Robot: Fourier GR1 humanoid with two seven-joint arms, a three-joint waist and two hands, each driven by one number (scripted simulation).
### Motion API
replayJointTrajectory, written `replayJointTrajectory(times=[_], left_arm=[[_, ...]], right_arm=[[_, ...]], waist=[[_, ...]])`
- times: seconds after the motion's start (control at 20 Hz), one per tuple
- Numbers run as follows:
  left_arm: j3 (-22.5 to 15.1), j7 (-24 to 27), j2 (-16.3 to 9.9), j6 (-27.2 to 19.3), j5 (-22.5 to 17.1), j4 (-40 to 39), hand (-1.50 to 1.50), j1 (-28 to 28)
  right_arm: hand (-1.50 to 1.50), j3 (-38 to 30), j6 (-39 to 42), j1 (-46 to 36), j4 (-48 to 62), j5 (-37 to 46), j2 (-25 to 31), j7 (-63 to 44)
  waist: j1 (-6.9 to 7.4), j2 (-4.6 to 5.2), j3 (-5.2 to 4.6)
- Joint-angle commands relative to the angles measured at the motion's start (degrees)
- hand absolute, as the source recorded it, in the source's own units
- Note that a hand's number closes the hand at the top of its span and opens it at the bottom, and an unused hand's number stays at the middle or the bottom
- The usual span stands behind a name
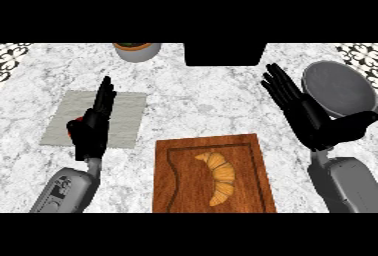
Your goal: Pick the croissant from the cutting board and place it in the pan
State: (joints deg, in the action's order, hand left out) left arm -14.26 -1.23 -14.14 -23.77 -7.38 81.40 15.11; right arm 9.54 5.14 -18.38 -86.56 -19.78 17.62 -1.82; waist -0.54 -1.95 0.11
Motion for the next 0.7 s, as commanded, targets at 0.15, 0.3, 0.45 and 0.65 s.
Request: replayJointTrajectory(times=[0.15,0.3,0.45,0.65], left_arm=[[2.38,-2.14,-3.49,2.17,-0.15,1.78,0.00,3.58],[3.22,-2.39,-4.73,6.36,-3.03,0.46,0.00,2.53],[6.05,-1.47,-6.64,7.44,-4.97,1.39,0.00,-0.95],[8.07,-0.55,-8.38,9.91,-6.32,1.46,0.00,-1.97]], right_arm=[[1.50,10.98,19.49,-2.44,3.19,-1.36,0.87,2.57],[1.50,17.13,26.35,-3.31,8.11,4.91,1.57,7.85],[-1.50,10.45,16.28,3.18,6.02,17.32,5.98,27.99],[-1.50,3.82,12.93,2.74,6.63,20.53,11.67,36.59]], waist=[[2.85,2.41,0.03],[3.16,2.77,-0.01],[0.81,2.03,0.06],[0.71,1.96,-0.02]])
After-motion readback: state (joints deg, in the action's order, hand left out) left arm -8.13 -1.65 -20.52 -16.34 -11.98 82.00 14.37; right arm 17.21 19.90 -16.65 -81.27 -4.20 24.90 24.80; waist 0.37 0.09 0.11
